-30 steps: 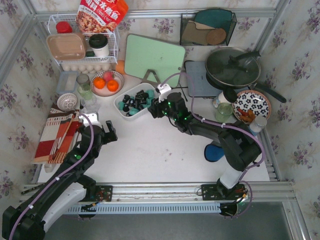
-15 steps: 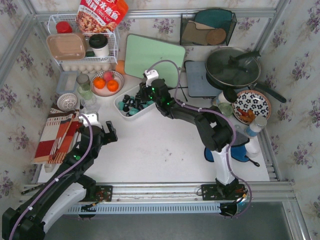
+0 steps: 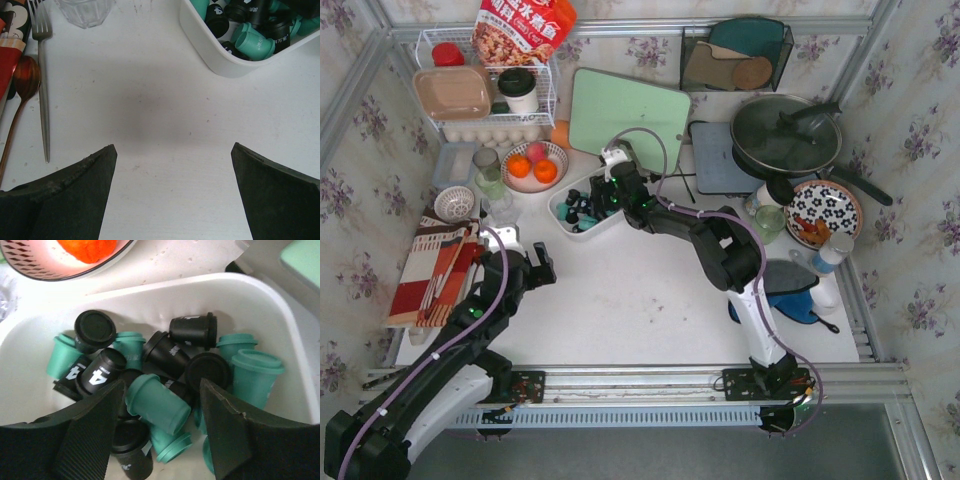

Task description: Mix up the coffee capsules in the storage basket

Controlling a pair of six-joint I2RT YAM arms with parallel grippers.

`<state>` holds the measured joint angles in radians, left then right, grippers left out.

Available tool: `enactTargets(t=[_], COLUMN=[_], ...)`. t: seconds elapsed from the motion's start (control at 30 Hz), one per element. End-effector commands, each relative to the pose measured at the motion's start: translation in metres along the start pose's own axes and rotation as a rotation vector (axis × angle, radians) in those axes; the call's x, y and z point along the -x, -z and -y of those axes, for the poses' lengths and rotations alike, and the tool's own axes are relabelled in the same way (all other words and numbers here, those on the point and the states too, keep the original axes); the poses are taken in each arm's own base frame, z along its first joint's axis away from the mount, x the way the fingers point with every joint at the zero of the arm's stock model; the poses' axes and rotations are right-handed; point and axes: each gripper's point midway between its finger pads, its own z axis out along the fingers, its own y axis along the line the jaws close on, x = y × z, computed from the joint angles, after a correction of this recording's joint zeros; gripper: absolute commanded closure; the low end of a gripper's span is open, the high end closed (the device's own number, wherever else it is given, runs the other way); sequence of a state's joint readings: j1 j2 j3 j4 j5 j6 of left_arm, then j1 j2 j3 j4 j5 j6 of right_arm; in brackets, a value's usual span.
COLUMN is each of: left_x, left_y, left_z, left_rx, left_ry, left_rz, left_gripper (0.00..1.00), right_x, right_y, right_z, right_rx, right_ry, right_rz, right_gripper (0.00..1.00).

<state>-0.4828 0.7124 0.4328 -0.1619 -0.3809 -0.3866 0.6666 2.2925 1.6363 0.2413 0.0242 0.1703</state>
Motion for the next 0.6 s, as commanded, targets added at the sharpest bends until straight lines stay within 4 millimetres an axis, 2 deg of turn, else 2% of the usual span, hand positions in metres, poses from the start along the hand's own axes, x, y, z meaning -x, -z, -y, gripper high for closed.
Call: enactTargets(t=[0.0,0.17,0.3,0.4,0.5,0.57], left_x=[0.008,0.007,0.007,0.008,0.009,0.008], left_y=[0.0,0.0,0.0,0.001,0.002,0.002], left_z=[0.003,0.003,0.003,0.003,0.004,0.004], left_rx=[-0.008,-0.008,-0.007,-0.012,-0.017,-0.02], left_ry=[0.01,0.008,0.008,0.01,0.015,0.017], left_rz=[0.02,0.018,0.019,0.02,0.025,0.027], left_gripper=[0.01,0.01,0.01,0.01,0.01,0.01], right_x=[0.011,0.031,0.05,0.072,0.08,0.09], right_y=[0.009,0.029,0.054,0.08,0.11,0.14], right_z=[-0.013,-0.023,-0.026,-0.025,-0.019,-0.013], right_rx=[0.058,0.094,0.084,0.051,0.005,-0.03], right_ry=[-0.024,-0.027,-0.006,0.019,0.035,0.04], right_rz=[0.007,0.042,0.09,0.146,0.198,0.267], right_gripper=[0.27,0.25,0.24,0.24,0.24,0.24])
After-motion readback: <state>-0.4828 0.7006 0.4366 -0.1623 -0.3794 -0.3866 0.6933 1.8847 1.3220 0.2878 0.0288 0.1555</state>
